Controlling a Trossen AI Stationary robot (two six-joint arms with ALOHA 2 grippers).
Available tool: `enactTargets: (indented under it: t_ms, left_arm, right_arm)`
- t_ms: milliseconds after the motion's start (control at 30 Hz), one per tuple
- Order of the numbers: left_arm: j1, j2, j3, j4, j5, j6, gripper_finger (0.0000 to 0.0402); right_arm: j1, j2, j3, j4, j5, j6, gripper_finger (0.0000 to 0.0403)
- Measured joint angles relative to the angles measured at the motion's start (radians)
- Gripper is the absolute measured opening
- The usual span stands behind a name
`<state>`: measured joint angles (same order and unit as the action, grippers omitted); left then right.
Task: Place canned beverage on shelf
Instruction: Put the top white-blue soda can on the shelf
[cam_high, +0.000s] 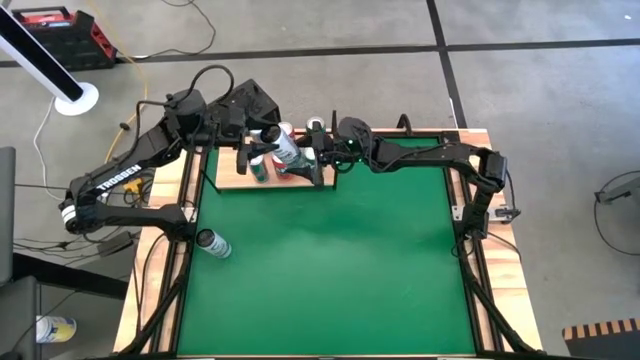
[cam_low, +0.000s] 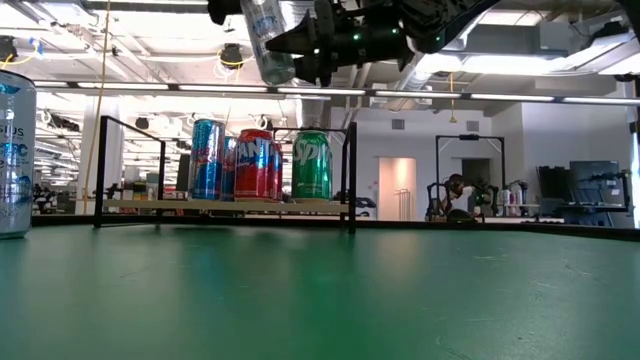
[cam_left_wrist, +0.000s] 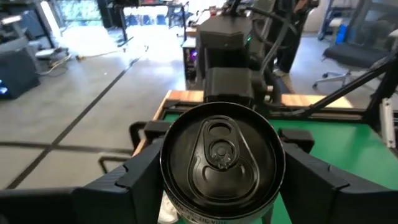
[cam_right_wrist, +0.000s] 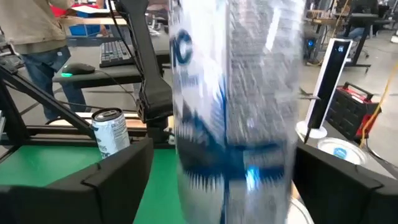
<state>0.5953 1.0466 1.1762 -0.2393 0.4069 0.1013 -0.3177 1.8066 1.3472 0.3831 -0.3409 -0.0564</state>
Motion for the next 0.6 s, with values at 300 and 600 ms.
enactTargets:
  t_ms: [300,600]
  left_arm:
    - [0.016,0.002,0.226,-0.282,-0.210,0.179,0.0236]
    - [0.278,0.004,0.238,-0.436,-0.200,0.284,0.0236]
  right_arm:
    - [-0.066,-0.140,0.000,-0.182,0.002,-0.044,0.0356]
    - [-0.104,-0.250,0.000,-0.347,0.002,-0.079,0.0356]
